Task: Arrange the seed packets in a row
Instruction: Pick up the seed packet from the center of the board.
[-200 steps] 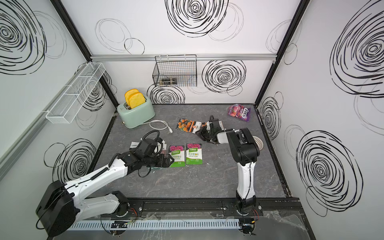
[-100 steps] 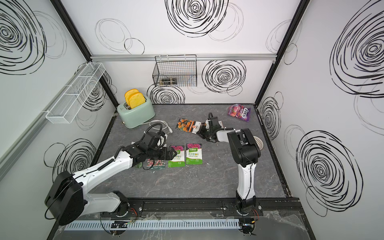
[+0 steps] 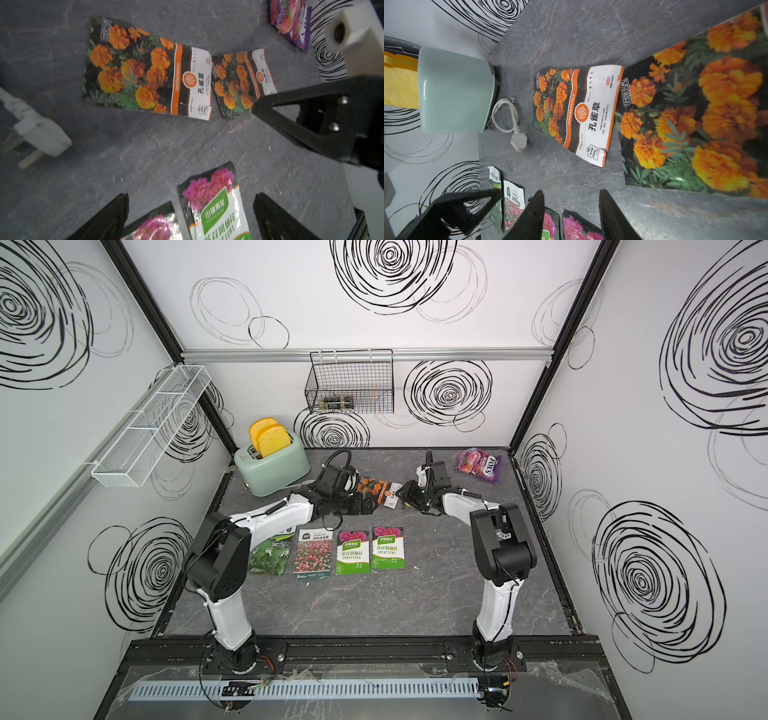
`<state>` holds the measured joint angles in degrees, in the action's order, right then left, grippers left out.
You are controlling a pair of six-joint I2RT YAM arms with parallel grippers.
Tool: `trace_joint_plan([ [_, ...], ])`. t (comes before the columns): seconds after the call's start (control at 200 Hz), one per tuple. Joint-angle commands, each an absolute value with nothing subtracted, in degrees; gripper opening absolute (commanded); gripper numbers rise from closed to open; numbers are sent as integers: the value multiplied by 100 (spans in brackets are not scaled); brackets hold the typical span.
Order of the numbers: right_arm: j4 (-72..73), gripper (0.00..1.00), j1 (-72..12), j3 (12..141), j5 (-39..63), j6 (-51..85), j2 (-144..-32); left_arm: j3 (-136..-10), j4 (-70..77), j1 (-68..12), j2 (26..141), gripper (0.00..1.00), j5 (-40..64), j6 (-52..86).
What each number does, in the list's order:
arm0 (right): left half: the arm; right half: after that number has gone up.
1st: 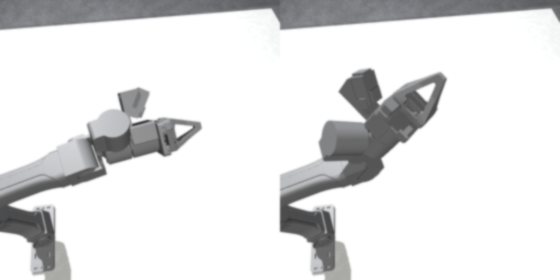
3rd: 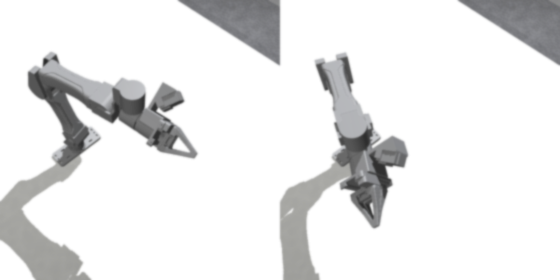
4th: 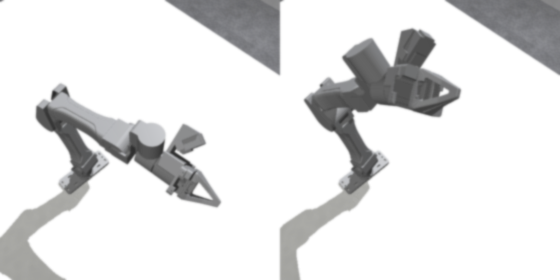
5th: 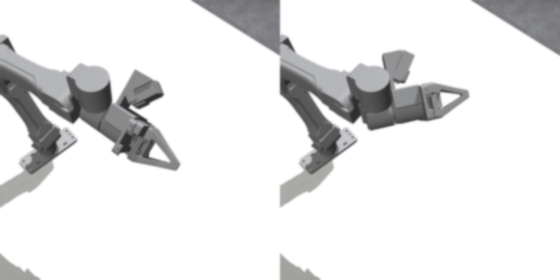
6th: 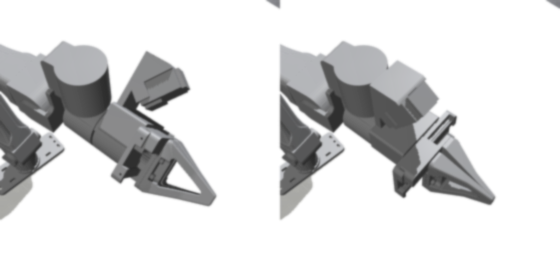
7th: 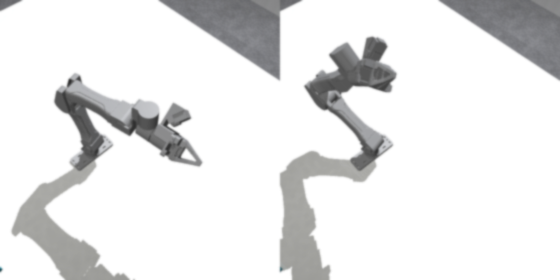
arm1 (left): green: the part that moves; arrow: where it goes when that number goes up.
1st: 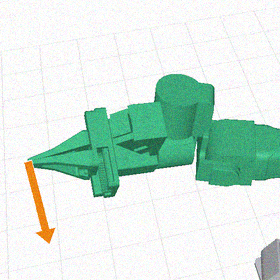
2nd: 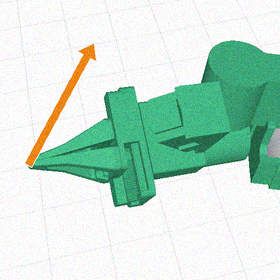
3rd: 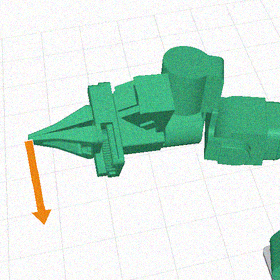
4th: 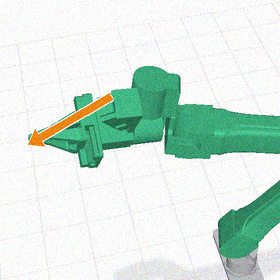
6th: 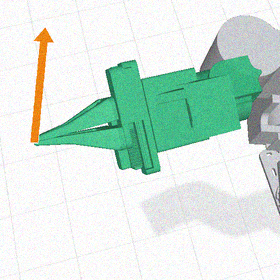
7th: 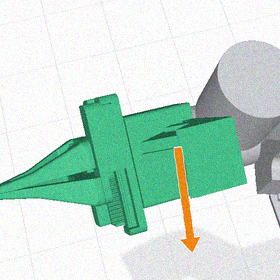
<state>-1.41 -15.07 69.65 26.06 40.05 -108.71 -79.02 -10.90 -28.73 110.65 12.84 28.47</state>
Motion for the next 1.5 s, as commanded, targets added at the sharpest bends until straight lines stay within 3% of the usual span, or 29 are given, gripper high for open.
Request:
trace_joint_plan([
  [0.0,-448,46,-1450,7093,2646,3721,-10806,-8637,-788,-2766,11740,99,1281,2592],
  [0.08,-441,46,-1411,7093,2670,3662,-10860,-9174,-770,-2722,12276,95,1296,2512],
  [0.275,-461,45,-1348,7167,2676,3548,-11019,-10291,-739,-2624,13259,66,1323,2253],
  [0.48,-521,42,-1362,7455,2711,3580,-11382,-11085,-1163,-2427,13838,65,1338,2250],
  [1.121,-849,41,-1544,8358,2731,3653,-12451,-11884,-2565,-2171,14675,61,2064,2541],
  [1.496,-529,39,-1702,8465,2979,3894,-12786,-11587,-2726,-2169,14582,60,2149,2470],
])
